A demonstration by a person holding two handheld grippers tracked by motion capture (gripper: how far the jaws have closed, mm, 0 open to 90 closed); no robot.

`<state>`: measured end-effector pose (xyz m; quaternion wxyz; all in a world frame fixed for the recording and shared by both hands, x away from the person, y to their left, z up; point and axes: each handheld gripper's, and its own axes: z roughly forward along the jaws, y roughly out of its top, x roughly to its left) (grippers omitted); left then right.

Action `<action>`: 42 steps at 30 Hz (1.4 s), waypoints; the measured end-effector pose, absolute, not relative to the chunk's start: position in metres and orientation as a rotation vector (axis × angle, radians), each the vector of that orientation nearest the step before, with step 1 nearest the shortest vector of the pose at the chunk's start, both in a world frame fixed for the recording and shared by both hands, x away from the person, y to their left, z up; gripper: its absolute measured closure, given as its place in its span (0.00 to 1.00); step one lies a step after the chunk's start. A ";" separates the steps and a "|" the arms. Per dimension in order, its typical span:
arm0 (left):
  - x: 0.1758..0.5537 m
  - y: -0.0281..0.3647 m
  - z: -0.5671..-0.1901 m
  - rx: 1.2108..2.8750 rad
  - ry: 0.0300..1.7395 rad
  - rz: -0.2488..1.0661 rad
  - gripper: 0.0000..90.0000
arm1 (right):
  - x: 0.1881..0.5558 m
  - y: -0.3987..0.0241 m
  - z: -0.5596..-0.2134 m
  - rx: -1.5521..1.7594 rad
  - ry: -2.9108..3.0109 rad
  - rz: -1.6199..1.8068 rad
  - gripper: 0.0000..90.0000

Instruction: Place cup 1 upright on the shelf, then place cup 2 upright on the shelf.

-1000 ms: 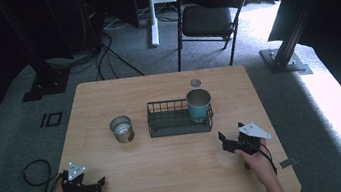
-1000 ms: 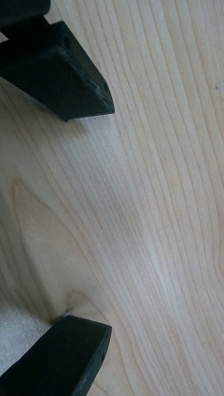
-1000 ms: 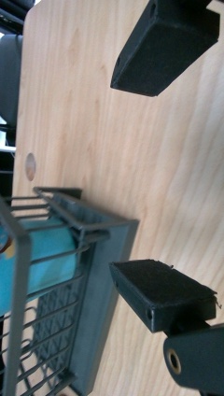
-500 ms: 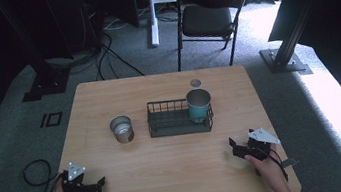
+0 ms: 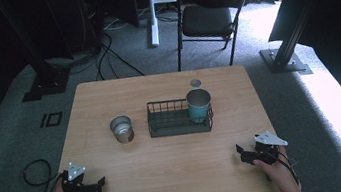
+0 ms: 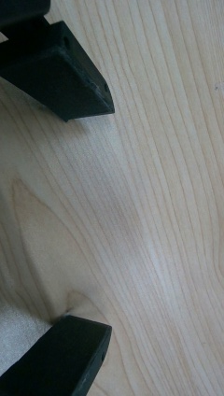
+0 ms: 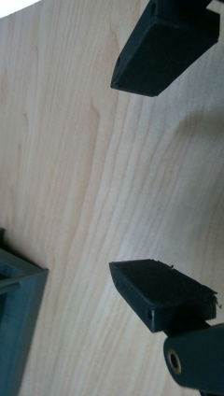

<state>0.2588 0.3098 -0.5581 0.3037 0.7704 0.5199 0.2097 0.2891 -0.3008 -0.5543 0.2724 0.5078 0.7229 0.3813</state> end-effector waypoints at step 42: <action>0.263 0.314 -0.558 2.054 1.357 0.548 0.00 | 0.298 -0.293 -0.559 1.320 2.206 0.949 0.13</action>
